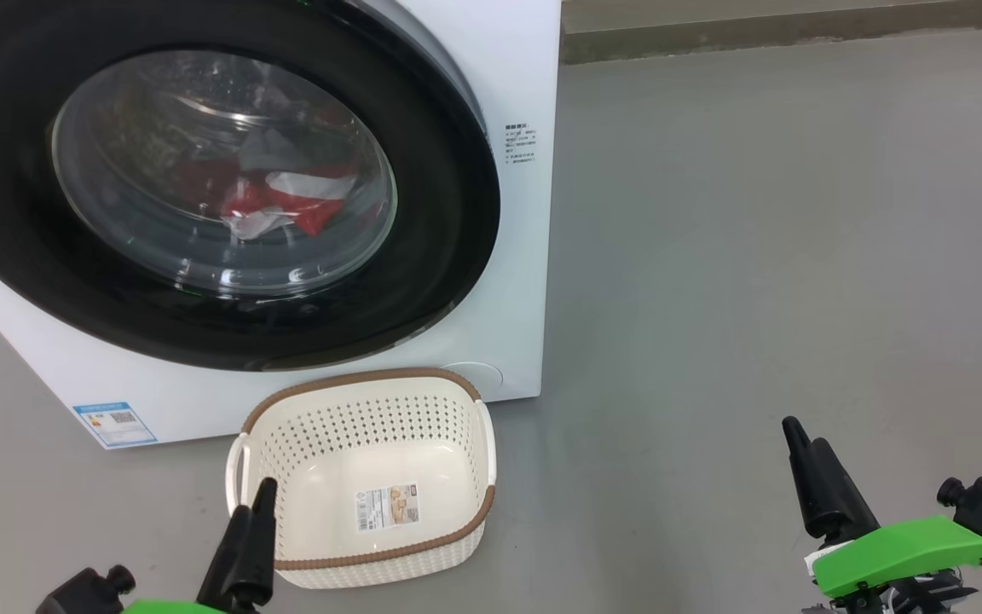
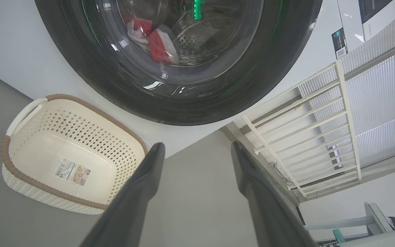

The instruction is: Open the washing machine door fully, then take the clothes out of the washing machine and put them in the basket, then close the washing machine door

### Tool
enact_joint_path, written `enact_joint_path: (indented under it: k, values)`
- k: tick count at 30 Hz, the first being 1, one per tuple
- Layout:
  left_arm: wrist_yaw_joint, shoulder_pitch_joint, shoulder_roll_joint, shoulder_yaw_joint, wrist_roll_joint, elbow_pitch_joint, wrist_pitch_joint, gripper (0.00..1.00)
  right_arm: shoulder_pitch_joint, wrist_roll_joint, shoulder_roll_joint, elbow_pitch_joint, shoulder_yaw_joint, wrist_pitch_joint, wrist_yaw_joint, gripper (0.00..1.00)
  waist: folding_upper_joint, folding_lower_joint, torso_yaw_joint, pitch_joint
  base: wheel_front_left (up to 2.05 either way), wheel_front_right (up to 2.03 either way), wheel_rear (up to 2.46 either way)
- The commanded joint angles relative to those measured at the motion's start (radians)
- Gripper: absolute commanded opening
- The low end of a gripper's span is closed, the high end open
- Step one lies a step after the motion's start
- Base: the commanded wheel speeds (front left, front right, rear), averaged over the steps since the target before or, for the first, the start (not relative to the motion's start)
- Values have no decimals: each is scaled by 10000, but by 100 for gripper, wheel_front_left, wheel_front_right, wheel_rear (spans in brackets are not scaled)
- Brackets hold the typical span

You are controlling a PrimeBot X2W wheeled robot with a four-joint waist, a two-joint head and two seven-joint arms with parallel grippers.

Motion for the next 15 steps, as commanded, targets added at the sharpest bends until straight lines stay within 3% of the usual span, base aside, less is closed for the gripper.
enact_joint_path:
  k: [1,15]
  values:
    - [-40,-387,147,110,402,-372,-139,100,-487,-355,-120,-364,116,-155,-3,100,-1,-1,4,6,0,0,0]
    - [-45,-487,161,101,2373,-620,-553,100,-523,-2143,-128,-626,291,-566,-4,100,-1,-1,16,13,0,0,0]
